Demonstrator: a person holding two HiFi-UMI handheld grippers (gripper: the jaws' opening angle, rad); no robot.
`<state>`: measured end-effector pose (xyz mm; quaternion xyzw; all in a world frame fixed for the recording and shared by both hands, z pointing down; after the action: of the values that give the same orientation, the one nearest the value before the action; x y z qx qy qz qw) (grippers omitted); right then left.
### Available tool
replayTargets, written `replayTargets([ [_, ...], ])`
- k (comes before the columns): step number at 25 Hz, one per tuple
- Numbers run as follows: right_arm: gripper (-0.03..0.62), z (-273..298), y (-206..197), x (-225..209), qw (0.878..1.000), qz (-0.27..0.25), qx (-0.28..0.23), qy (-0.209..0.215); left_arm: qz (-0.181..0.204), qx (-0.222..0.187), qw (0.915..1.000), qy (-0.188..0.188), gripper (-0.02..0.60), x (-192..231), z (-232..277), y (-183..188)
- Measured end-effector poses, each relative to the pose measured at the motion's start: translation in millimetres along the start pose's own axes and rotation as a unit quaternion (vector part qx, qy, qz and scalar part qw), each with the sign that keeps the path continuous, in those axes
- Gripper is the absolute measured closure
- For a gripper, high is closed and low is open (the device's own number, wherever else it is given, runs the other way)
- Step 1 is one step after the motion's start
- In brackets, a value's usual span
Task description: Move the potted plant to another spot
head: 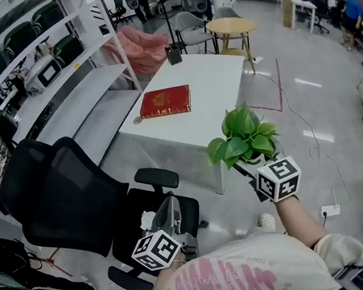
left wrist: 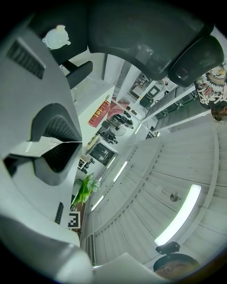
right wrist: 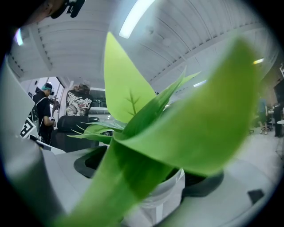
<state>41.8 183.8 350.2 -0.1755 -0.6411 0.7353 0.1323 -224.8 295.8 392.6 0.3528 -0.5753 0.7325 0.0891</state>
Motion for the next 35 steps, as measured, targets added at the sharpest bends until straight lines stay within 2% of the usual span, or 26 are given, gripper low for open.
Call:
replayTargets([
  [5, 0.052, 1.1, 4.1, -25.7, 1.0, 0.003, -0.005, 0.007, 0.023, -0.009, 0.9997, 0.003, 0.557, -17.6, 24.1, -2.2],
  [10, 0.052, 5.2, 15.0, -78.6, 1.0, -0.004, -0.01, 0.03, 0.035, -0.017, 0.9992, 0.008, 0.557, -54.8, 70.6, -16.8],
  [22, 0.052, 20.8, 24.1, -173.9, 0.997, 0.005, -0.002, 0.08, 0.05, -0.038, 0.9974, 0.034, 0.557, -117.2, 151.5, -45.3],
  [28, 0.052, 19.1, 17.6, -247.3, 0.995, 0.0, -0.002, 0.105, 0.049, -0.059, 0.9957, 0.052, 0.557, -150.8, 203.0, -85.3],
  [35, 0.052, 5.6, 24.0, -295.9, 0.993, 0.004, 0.015, 0.121, 0.032, -0.041, 0.9966, 0.064, 0.557, -194.0, 229.6, -120.8],
])
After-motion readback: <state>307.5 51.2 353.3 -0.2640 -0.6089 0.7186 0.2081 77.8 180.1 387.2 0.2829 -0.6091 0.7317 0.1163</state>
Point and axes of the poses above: the fingertips, and each gripper's own axes: z forward along the fingers, x to its left, y out of its top, the point moved 5 cm from there along -z, backward along the fingers, and after that the axes turned 5 degrees about -y, right-handed, at the moved point
